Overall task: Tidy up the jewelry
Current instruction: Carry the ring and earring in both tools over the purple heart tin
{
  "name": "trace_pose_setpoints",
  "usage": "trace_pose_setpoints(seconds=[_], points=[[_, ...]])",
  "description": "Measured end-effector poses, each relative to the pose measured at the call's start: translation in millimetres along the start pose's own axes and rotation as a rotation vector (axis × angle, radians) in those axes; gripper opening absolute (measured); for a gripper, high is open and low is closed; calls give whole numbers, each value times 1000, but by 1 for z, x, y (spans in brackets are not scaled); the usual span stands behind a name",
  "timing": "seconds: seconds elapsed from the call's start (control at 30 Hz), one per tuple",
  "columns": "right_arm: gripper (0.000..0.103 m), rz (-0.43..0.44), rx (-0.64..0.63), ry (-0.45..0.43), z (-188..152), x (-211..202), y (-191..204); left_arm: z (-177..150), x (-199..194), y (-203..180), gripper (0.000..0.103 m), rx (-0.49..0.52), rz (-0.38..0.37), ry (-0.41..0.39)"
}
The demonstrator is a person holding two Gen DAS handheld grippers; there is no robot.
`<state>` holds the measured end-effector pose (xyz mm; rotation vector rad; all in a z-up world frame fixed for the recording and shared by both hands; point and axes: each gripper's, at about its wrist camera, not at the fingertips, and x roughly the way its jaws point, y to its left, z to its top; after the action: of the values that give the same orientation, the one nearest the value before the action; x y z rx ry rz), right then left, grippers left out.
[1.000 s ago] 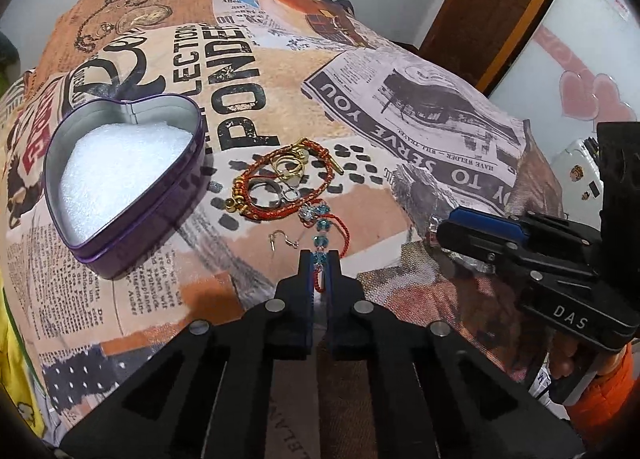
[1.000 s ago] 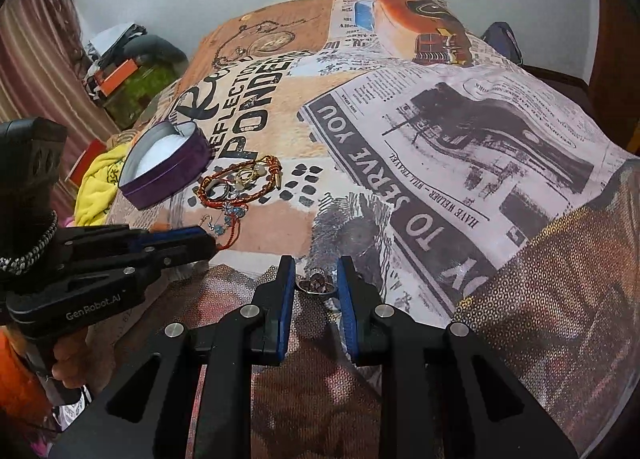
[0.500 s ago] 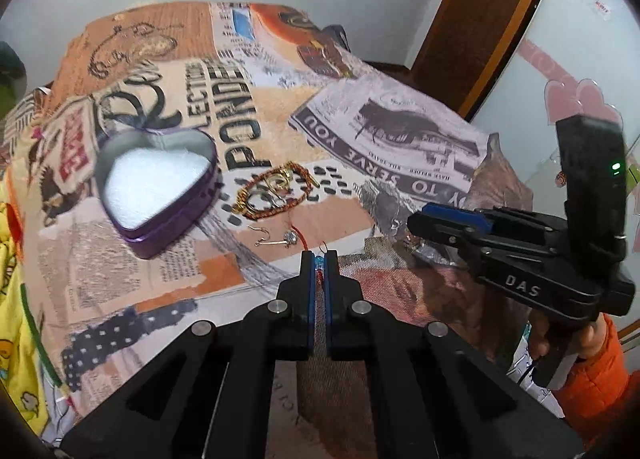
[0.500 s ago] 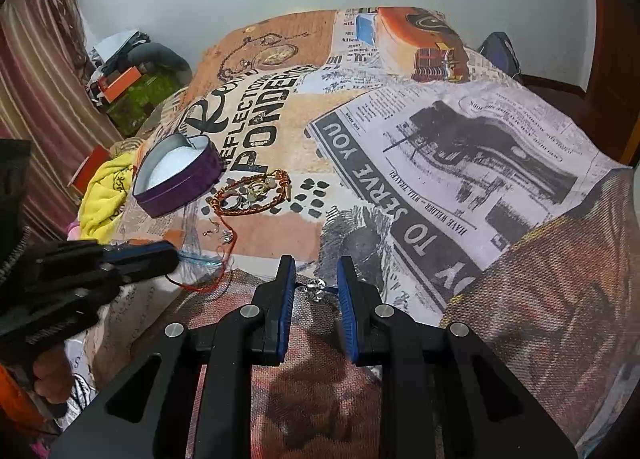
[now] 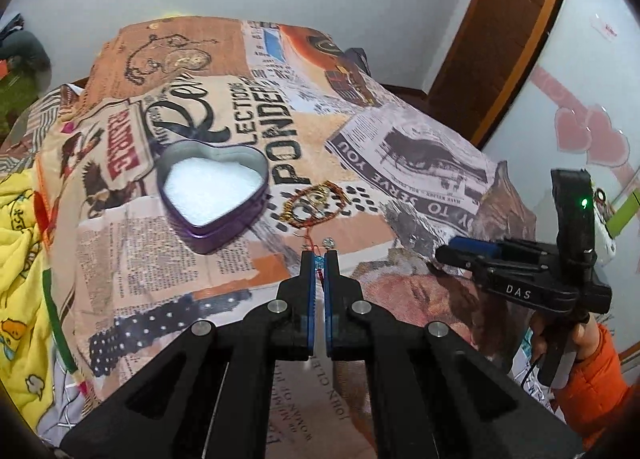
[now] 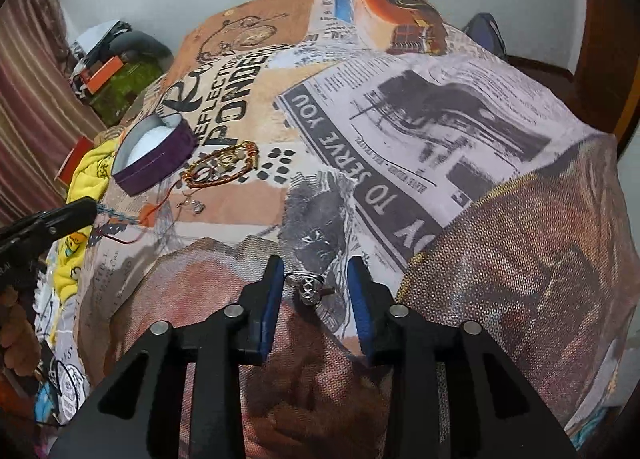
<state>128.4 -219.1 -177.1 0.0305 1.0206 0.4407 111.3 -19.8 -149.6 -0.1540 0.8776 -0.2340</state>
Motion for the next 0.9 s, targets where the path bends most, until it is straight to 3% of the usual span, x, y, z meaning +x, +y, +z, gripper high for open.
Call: trace_pose_setpoints(seconds=[0.33, 0.43, 0.53, 0.9], points=[[30, -57, -100, -1, -6, 14, 16, 5, -21, 10, 2, -4, 38, -59], [19, -59, -115, 4, -5, 18, 21, 6, -24, 9, 2, -2, 39, -69], [19, -35, -94, 0, -2, 14, 21, 9, -30, 9, 2, 4, 38, -87], [19, 23, -123, -134, 27, -25, 51, 33, -67, 6, 2, 32, 55, -223]])
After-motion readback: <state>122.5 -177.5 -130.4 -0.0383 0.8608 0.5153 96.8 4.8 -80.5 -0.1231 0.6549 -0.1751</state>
